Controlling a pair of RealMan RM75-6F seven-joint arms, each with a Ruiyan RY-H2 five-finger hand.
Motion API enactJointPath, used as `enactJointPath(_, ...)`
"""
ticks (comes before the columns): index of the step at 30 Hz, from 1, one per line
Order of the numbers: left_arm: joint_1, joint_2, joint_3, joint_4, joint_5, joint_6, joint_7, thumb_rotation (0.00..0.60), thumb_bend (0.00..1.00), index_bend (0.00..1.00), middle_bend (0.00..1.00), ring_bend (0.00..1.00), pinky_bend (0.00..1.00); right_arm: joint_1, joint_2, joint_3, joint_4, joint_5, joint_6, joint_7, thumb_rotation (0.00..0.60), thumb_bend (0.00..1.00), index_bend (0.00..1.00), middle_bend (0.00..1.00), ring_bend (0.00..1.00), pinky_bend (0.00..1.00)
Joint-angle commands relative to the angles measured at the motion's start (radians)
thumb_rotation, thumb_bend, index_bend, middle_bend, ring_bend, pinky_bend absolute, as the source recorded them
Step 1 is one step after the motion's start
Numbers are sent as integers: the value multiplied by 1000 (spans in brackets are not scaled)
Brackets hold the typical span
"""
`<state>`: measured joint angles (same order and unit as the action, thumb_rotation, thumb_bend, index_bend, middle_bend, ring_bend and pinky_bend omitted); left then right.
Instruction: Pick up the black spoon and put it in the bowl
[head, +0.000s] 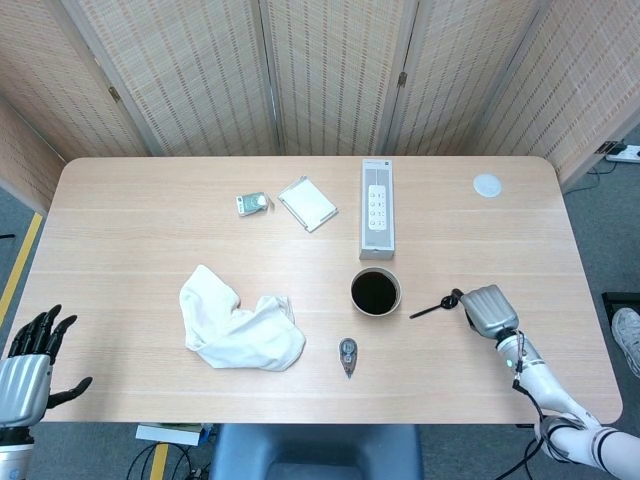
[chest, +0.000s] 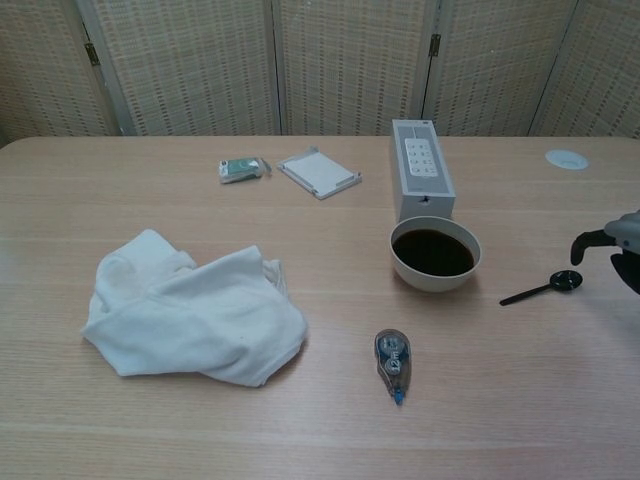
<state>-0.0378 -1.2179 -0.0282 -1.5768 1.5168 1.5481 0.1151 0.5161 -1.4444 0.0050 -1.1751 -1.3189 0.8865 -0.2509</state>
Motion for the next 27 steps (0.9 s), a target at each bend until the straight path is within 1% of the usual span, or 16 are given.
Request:
enactJointPath(1,-1,1,0,-2,3,1,0,600,153,161,55,68,139,-16,28,12,-60,-30,54,56,600,348,299,900,995,1000)
enactJointPath(2,-1,1,0,-3,4,2,0,600,153,161,55,68,139,-19,33,15,-72,-39,70,72,600,340,299,880,980,1000)
enactJointPath(4,-1,2,-1,-5,3,2,-1,600,153,161,55,68,140,-26,47,17,-92,-55,92,100,600,336,299,816,889,989)
enactJointPath(5,0,3,-2,-6,3,4,-1,600,153,161,55,68,140,-29,53,18,-98,-62,104,109,600,336,299,769,819,946)
enactJointPath(6,0,3,-2,-6,4,5,-2,600,153,161,55,68,140,-32,55,19,-101,-67,114,115,600,336,299,745,782,910)
enactJointPath(7,0,3,-2,-7,6,6,-2,600,153,161,55,68,140,-36,56,20,-103,-71,122,125,600,335,299,708,725,834)
enactJointPath(8,1,3,-1,-8,7,6,-3,600,152,161,55,68,140,-39,56,22,-105,-74,130,136,600,323,299,684,688,782)
enactJointPath(9,0,3,-1,-9,8,6,-2,600,152,161,55,68,140,-43,54,23,-105,-78,140,148,600,276,299,667,662,748)
enactJointPath(10,0,3,0,-10,8,5,-2,600,152,161,55,68,140,-46,50,25,-103,-83,151,158,600,214,299,660,651,733)
enactJointPath(11,0,4,1,-12,9,4,-1,600,152,161,55,68,140,-51,44,26,-93,-90,167,163,600,131,299,657,647,726)
enactJointPath(12,0,4,1,-12,10,4,0,600,152,161,55,68,140,-53,39,25,-87,-92,172,163,600,71,299,659,646,725)
enactJointPath(13,0,4,1,-13,10,5,1,600,152,161,55,68,140,-55,36,25,-83,-93,175,164,600,32,299,664,646,725)
enactJointPath(14,1,5,1,-14,10,6,1,600,152,161,55,68,140,-57,32,27,-82,-91,177,169,600,14,299,668,647,725)
enactJointPath(16,2,6,1,-15,10,8,2,600,152,161,55,68,140,-61,28,31,-87,-88,179,187,600,0,299,688,664,725)
enactJointPath(22,4,7,2,-19,11,9,4,600,152,161,55,68,140,-66,28,36,-111,-91,188,214,600,0,299,753,769,747)
enactJointPath(27,5,7,3,-19,10,10,4,600,153,161,55,68,140,-72,38,37,-138,-92,191,233,596,0,299,775,804,770)
